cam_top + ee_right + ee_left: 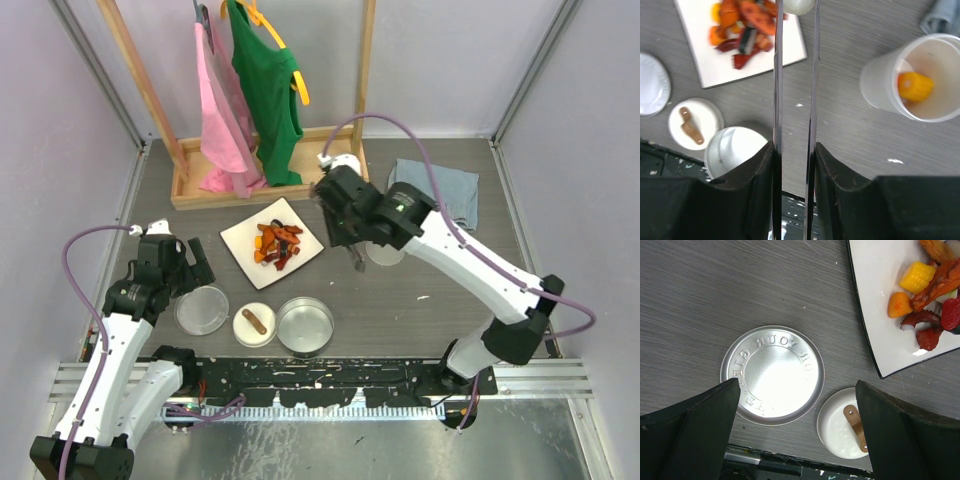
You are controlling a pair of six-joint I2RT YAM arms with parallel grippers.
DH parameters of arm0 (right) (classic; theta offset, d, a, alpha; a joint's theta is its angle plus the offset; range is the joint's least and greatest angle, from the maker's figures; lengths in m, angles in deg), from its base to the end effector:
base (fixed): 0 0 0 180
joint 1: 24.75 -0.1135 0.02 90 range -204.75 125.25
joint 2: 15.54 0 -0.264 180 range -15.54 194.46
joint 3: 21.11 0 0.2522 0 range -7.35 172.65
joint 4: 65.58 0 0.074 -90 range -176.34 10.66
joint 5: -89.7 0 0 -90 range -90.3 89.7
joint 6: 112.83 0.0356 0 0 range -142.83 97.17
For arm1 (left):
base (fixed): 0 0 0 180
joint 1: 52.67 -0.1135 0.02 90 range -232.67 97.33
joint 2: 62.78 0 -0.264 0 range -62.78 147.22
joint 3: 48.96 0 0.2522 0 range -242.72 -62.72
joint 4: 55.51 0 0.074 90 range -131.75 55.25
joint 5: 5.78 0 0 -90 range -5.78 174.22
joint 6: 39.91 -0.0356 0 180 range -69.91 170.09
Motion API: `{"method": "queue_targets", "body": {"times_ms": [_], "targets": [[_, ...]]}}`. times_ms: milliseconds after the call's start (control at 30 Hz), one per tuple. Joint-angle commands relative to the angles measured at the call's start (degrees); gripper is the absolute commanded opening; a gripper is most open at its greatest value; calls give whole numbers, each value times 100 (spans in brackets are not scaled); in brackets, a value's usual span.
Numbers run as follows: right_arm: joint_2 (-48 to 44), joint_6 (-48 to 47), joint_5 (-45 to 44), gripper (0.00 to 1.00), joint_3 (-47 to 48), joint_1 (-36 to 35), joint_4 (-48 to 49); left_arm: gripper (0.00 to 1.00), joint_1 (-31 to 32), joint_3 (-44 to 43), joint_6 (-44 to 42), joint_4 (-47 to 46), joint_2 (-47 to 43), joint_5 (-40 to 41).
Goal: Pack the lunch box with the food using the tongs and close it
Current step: Place the fake food in the packing box.
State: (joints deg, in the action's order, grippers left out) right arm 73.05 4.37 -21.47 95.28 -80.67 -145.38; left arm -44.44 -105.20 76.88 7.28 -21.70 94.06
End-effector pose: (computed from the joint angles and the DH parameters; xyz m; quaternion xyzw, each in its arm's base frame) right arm 0.1802 0.2434 0.4106 -0.1726 0.9152 0.0823 0.3547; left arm 0.1374 -0.0137 0.2723 -0.1804 0.9118 -0.0321 0.3674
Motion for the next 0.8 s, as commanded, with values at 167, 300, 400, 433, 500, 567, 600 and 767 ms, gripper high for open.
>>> {"method": "queue_targets", "body": {"times_ms": [167, 300, 400, 433, 500, 567, 600, 767], "targets": [[-1360, 51, -36, 38, -1257, 1363, -67, 100, -23, -76, 38, -245, 5, 48], [-1639, 8, -26, 38, -1658, 1706, -158, 100, -24, -76, 37, -245, 14, 44], [-1736, 9, -29, 38, -1822, 1828, -209, 100, -23, -70, 38, -254, 21, 37], [-1748, 6, -16, 38, -1862, 1844, -208, 100, -25, -75, 37, -254, 23, 35], [-1736, 12, -7, 39, -1913, 1841, -228, 100, -23, -76, 39, -246, 30, 27], [-1701, 9, -2, 39, -1952, 1839, -264, 100, -19, -77, 37, -237, 24, 34], [-1674, 10, -8, 39, -1969, 1841, -286, 100, -23, -76, 38, -237, 23, 35], [-1630, -11, -53, 39, -2036, 1841, -384, 100, -24, -76, 37, -237, 23, 36]]}}
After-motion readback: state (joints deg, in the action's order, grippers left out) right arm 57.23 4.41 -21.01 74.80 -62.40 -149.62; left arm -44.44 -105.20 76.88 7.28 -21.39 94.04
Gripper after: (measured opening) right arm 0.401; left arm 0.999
